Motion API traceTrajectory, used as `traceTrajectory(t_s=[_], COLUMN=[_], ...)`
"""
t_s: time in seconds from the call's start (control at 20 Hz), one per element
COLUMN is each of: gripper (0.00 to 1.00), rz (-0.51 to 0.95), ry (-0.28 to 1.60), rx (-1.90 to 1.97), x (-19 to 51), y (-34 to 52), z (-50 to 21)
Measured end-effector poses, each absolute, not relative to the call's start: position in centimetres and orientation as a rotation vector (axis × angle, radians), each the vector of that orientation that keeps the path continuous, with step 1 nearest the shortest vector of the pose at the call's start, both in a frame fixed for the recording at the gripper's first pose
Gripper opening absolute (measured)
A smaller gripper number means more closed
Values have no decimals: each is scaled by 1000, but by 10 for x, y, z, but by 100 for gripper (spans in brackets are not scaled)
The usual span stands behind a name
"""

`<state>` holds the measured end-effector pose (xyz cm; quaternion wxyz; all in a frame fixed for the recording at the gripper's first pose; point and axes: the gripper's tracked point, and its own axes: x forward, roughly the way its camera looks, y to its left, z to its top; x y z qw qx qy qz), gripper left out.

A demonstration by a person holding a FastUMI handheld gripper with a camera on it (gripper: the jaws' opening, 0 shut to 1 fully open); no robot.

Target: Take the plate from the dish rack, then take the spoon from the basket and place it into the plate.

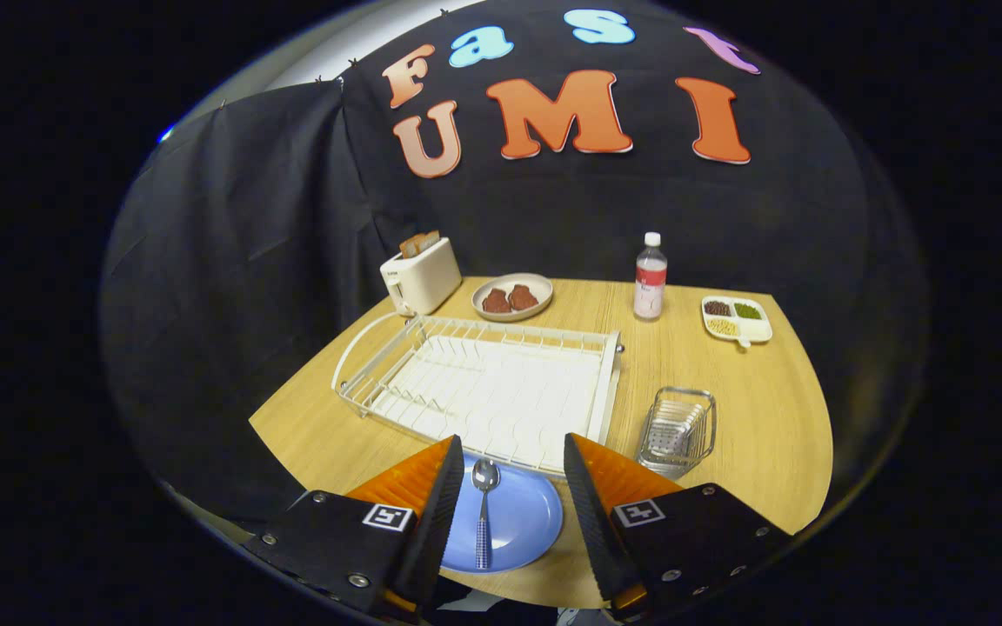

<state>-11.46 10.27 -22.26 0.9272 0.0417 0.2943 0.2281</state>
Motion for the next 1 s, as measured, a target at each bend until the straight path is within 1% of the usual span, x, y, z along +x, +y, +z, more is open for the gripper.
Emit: traceTrajectory(t_s=[0.1, 0.5, 0.65, 0.85, 0.95, 1.0], gripper=[74, 74, 78, 81, 85, 90], rz=[441, 327, 292, 263, 248, 241], ry=[510, 209, 98, 34, 20, 18], rx=[88, 72, 63, 40, 50, 59], x=[-97, -64, -58, -62, -59, -57], y=[97, 69, 60, 49, 44, 42], z=[-194, -101, -71, -48, -42, -40])
